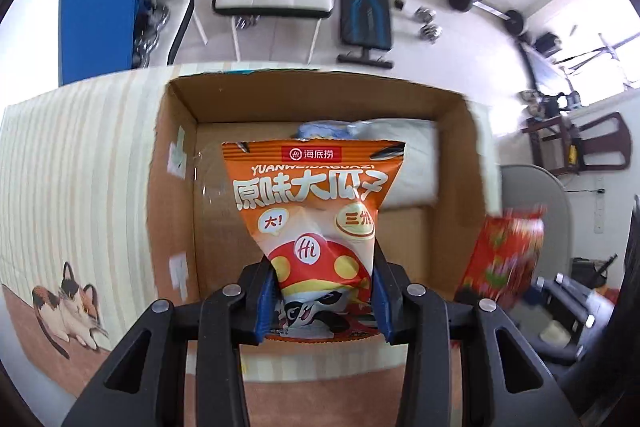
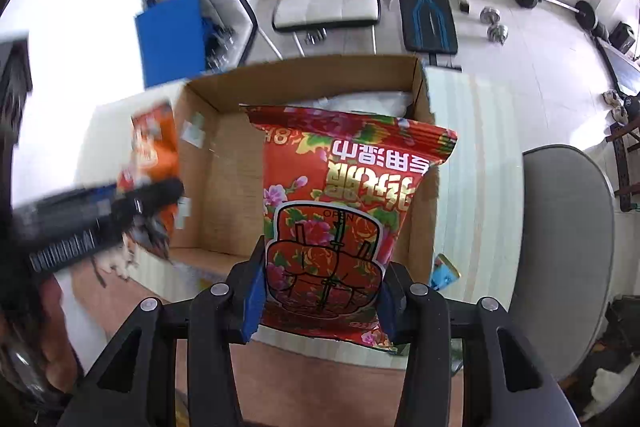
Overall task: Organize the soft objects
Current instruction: 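Lower both snack bags into the box and open both tools, then grasp the silver scrubber sponge with left tool while right tool grasps the green snack bag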
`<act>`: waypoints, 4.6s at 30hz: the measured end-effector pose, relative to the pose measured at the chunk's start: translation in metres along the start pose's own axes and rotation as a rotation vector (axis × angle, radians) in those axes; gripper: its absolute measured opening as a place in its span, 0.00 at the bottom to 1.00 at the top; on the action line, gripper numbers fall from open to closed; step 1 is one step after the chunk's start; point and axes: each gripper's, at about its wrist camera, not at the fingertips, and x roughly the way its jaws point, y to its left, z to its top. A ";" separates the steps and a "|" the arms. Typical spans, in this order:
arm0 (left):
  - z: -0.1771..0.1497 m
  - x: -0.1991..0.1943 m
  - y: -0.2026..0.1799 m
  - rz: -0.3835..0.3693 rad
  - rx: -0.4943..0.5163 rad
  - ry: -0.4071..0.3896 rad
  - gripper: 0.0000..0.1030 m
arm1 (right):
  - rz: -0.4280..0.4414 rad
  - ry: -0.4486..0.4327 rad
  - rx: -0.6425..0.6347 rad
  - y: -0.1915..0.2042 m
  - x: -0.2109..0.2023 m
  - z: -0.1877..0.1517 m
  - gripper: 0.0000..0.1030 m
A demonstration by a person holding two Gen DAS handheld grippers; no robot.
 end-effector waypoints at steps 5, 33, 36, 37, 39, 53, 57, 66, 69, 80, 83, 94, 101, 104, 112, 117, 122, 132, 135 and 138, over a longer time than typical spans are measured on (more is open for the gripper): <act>0.039 0.069 0.012 0.085 -0.021 0.110 0.36 | -0.049 0.135 -0.002 -0.009 0.079 0.014 0.47; 0.052 0.063 0.030 0.165 -0.037 0.092 0.91 | -0.086 0.206 -0.040 0.019 0.116 0.049 0.88; 0.028 0.027 0.027 0.159 -0.010 0.026 0.96 | -0.107 0.145 -0.045 0.025 0.097 0.049 1.00; 0.024 0.020 0.028 0.153 -0.004 0.014 0.97 | -0.116 0.109 -0.046 0.028 0.086 0.049 1.00; 0.005 0.001 0.025 0.137 0.017 -0.022 0.97 | -0.131 0.063 -0.040 0.030 0.074 0.047 1.00; -0.101 -0.080 0.040 0.221 -0.073 -0.270 0.97 | -0.034 -0.129 0.039 0.027 -0.015 -0.007 1.00; -0.141 -0.075 0.057 0.278 -0.136 -0.273 0.97 | -0.029 -0.157 0.042 0.017 -0.018 -0.043 1.00; -0.188 0.038 0.129 0.188 -0.344 0.028 0.87 | -0.059 0.029 0.331 -0.060 0.055 -0.134 1.00; -0.181 0.066 0.137 0.195 -0.369 0.066 0.87 | -0.033 0.059 0.484 -0.090 0.074 -0.153 1.00; -0.177 0.109 0.148 0.253 -0.401 0.129 0.87 | -0.040 0.059 0.888 -0.169 0.110 -0.163 1.00; -0.183 0.110 0.144 0.255 -0.395 0.137 0.87 | -0.072 0.121 0.928 -0.177 0.130 -0.163 0.99; -0.214 0.108 0.128 0.279 -0.345 0.134 0.87 | -0.208 0.241 0.290 -0.096 0.145 -0.158 0.71; -0.222 0.130 0.126 0.316 -0.303 0.155 0.42 | -0.093 0.214 0.466 -0.103 0.132 -0.171 0.72; -0.235 0.123 0.123 0.327 -0.285 0.136 0.42 | -0.014 0.177 0.646 -0.131 0.126 -0.184 0.72; -0.288 0.101 0.113 0.266 -0.297 0.136 0.42 | 0.057 0.177 0.894 -0.171 0.140 -0.189 0.72; -0.322 0.111 0.076 0.241 -0.245 0.170 0.42 | -0.020 0.210 0.747 -0.156 0.150 -0.172 0.51; -0.350 0.127 0.056 0.239 -0.198 0.216 0.44 | -0.109 0.307 0.289 -0.104 0.155 -0.167 0.45; -0.351 0.145 0.062 0.122 -0.259 0.239 0.59 | -0.078 0.277 0.308 -0.093 0.128 -0.200 0.75; -0.332 0.142 0.066 0.117 -0.262 0.246 0.60 | -0.041 0.294 0.409 -0.125 0.127 -0.217 0.75; -0.326 0.143 0.074 0.093 -0.276 0.255 0.60 | -0.031 0.330 0.412 -0.129 0.142 -0.203 0.75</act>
